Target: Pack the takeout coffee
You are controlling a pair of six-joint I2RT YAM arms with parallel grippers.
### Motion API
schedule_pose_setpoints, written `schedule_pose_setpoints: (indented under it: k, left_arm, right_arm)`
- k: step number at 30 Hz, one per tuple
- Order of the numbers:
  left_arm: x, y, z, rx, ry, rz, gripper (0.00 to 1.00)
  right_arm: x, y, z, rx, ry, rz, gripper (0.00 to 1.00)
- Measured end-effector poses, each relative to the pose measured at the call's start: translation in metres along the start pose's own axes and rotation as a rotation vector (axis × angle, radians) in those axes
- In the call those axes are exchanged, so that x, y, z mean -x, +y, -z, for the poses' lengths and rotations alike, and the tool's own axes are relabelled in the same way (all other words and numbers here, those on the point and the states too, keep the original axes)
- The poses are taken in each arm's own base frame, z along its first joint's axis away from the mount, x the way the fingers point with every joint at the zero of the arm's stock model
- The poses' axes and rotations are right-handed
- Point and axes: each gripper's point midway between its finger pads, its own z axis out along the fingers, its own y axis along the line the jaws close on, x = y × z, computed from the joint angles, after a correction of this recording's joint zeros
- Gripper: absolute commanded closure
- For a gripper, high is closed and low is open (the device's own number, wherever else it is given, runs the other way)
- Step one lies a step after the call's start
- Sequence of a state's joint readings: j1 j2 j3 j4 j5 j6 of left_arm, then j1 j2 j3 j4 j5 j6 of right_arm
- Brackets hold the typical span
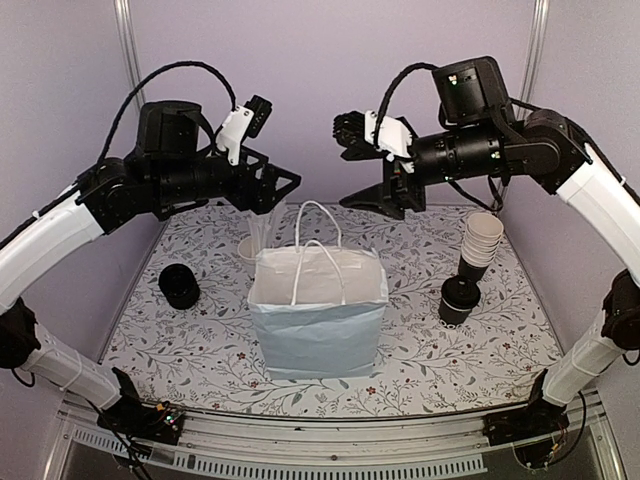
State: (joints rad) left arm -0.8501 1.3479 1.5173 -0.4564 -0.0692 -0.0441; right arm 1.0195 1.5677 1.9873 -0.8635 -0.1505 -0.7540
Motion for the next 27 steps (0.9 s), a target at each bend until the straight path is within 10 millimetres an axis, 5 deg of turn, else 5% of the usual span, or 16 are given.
schedule_pose_setpoints:
  k: [6,9,12,14,18,23,27]
  left_arm:
    - [-0.034,-0.011,0.001,-0.087,0.127,-0.032,0.24]
    - [-0.058,-0.017,-0.008,-0.131,0.216,-0.048,0.29]
    - [-0.091,-0.022,-0.022,-0.167,0.334,-0.072,0.38]
    - [-0.109,-0.024,-0.029,-0.185,0.401,-0.085,0.49]
    - [-0.131,-0.026,-0.039,-0.211,0.487,-0.112,0.67]
    - [-0.125,-0.028,-0.045,-0.236,0.489,-0.136,0.9]
    - [-0.119,-0.031,-0.042,-0.258,0.482,-0.139,1.0]
  right_arm:
    - [-0.071,-0.035,0.027,-0.047,0.062,-0.129,0.23]
    - [-0.124,-0.022,0.03,-0.034,0.129,-0.2,0.22]
    - [-0.169,0.014,0.034,0.017,0.167,-0.279,0.22]
    - [-0.186,0.032,0.042,0.047,0.162,-0.339,0.22]
    - [-0.215,0.037,0.063,-0.01,0.141,-0.436,0.22]
    - [-0.241,0.054,0.075,-0.033,0.088,-0.533,0.23]
    - [-0.255,0.061,0.083,-0.066,0.066,-0.581,0.23]
